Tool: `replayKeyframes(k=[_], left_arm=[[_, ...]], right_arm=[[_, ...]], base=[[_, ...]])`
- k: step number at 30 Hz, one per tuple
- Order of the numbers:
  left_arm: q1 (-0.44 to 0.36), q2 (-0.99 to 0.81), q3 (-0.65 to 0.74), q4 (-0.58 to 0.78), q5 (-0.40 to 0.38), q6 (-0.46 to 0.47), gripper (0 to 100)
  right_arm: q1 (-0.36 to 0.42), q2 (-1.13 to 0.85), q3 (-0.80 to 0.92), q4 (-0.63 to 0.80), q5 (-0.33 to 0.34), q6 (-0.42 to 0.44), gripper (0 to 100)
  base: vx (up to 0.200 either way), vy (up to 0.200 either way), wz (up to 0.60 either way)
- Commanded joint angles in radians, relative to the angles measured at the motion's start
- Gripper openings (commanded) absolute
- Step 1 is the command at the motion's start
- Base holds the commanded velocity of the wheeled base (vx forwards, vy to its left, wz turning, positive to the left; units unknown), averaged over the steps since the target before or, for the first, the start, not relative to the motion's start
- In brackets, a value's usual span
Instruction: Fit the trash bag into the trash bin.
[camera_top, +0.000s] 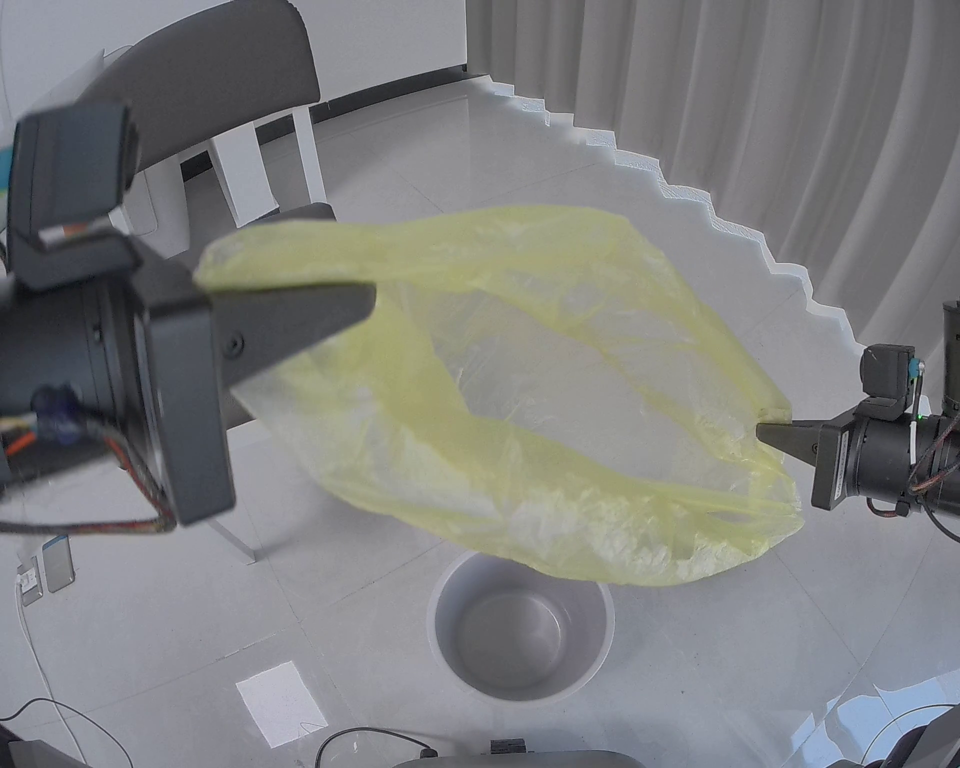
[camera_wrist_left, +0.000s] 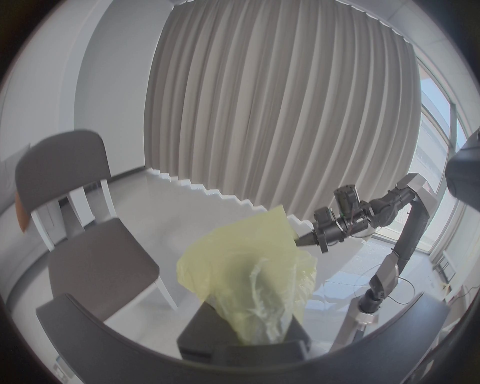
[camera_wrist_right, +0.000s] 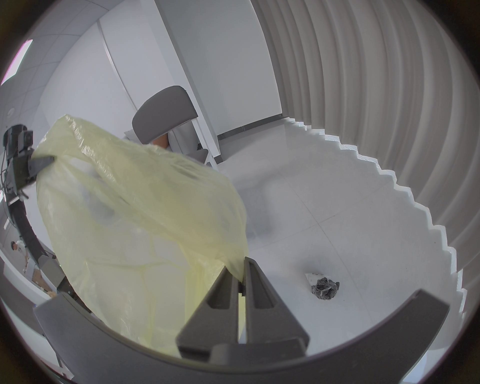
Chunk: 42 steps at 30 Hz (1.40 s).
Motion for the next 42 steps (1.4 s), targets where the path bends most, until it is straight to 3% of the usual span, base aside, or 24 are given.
replayKeyframes(k=[1, 10, 18, 25, 36, 42], left_arm=[[0.065, -0.049, 0.105, -0.004, -0.06, -0.06, 0], [0.074, -0.028, 0.235, -0.036, -0.14, -0.21, 0], [0.076, 0.05, 0.441, -0.341, -0.171, -0.278, 0], [0.076, 0.104, 0.56, -0.473, -0.182, -0.333, 0], [0.076, 0.259, 0.725, -0.707, -0.202, -0.442, 0], [0.076, 0.368, 0.751, -0.794, -0.202, -0.445, 0]], right_arm=[[-0.002, 0.036, 0.004, 0.004, -0.009, -0.001, 0], [0.003, 0.034, 0.112, 0.017, -0.043, -0.055, 0], [0.003, 0.039, 0.213, 0.004, -0.055, -0.064, 0], [0.001, 0.098, 0.25, -0.019, -0.048, -0.059, 0], [0.003, 0.352, 0.314, -0.278, 0.011, -0.058, 0], [-0.01, 0.428, 0.362, -0.395, 0.046, -0.058, 0]], base=[[0.0, 0.0, 0.0], [0.0, 0.0, 0.0], [0.0, 0.0, 0.0], [0.0, 0.0, 0.0], [0.0, 0.0, 0.0], [0.0, 0.0, 0.0]])
